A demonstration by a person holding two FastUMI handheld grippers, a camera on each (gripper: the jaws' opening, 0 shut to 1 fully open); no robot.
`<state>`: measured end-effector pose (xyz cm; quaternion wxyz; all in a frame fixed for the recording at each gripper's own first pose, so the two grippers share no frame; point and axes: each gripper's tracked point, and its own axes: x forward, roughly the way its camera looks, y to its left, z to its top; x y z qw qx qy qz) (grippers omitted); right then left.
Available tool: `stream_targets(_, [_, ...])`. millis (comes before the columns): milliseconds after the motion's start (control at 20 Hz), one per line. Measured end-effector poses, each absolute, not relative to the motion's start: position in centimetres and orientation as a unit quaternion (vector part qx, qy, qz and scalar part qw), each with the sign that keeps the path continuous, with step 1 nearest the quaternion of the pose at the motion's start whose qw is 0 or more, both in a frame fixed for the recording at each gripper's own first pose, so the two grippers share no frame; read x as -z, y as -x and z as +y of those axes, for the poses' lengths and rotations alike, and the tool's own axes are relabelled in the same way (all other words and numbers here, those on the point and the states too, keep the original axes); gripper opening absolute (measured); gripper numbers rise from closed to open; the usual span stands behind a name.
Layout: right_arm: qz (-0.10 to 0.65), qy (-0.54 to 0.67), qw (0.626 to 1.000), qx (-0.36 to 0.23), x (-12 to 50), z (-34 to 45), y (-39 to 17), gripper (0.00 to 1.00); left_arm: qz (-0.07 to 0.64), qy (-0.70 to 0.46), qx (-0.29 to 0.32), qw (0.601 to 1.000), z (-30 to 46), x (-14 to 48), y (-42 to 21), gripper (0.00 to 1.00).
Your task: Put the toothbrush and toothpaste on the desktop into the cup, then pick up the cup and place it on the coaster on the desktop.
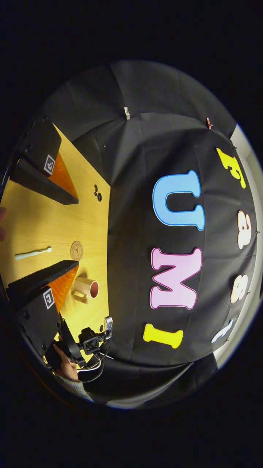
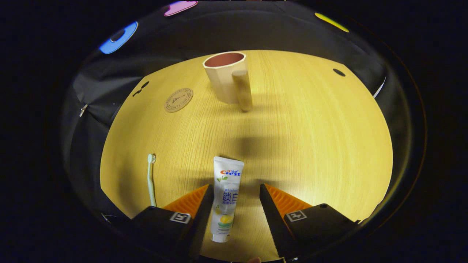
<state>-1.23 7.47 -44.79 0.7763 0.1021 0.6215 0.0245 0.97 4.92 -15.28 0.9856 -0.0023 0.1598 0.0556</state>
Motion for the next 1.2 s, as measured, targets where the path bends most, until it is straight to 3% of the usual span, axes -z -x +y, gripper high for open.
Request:
stream_targets(50, [0.624, -0.105, 0.773, -0.026, 45.3, 7.7, 1.2, 0.75, 0.162, 0.003, -0.057, 0.985, 4.9, 15.5, -0.9, 0.96])
stream_targets(200, [0.638, -0.115, 0.761, -0.035, 45.8, 8.6, 1.4, 0.70, 0.169, 0.004, -0.062, 0.984, 4.6, 16.2, -1.1, 0.96])
stream_targets(250, [0.642, -0.115, 0.757, -0.039, 46.1, 8.8, 1.5, 0.60, 0.171, 0.005, -0.063, 0.983, 4.6, 16.3, -1.1, 0.96])
stream_targets(300, [0.648, -0.114, 0.752, -0.041, 46.3, 9.0, 1.8, 0.65, 0.172, 0.005, -0.064, 0.983, 4.6, 16.4, -1.1, 0.96])
stream_targets(500, [0.655, -0.134, 0.743, -0.041, 46.3, 9.1, 1.7, 0.44, 0.181, 0.010, -0.066, 0.981, 4.1, 17.2, -1.3, 0.96])
stream_targets(550, [0.658, -0.139, 0.739, -0.037, 46.2, 8.9, 1.8, 0.36, 0.185, 0.012, -0.066, 0.981, 4.0, 17.5, -1.3, 0.96])
stream_targets(600, [0.654, -0.142, 0.742, -0.043, 46.3, 9.3, 1.7, 0.21, 0.190, 0.014, -0.064, 0.980, 3.8, 17.7, -1.4, 0.96])
stream_targets(800, [0.639, -0.179, 0.745, -0.059, 46.1, 9.6, 1.9, 0.14, 0.209, 0.019, -0.066, 0.976, 3.1, 19.0, -1.7, 0.96])
stream_targets(1200, [0.566, -0.254, 0.780, -0.087, 41.0, 7.5, 0.5, 0.14, 0.281, 0.039, -0.053, 0.958, 0.4, 24.3, -3.5, 0.97])
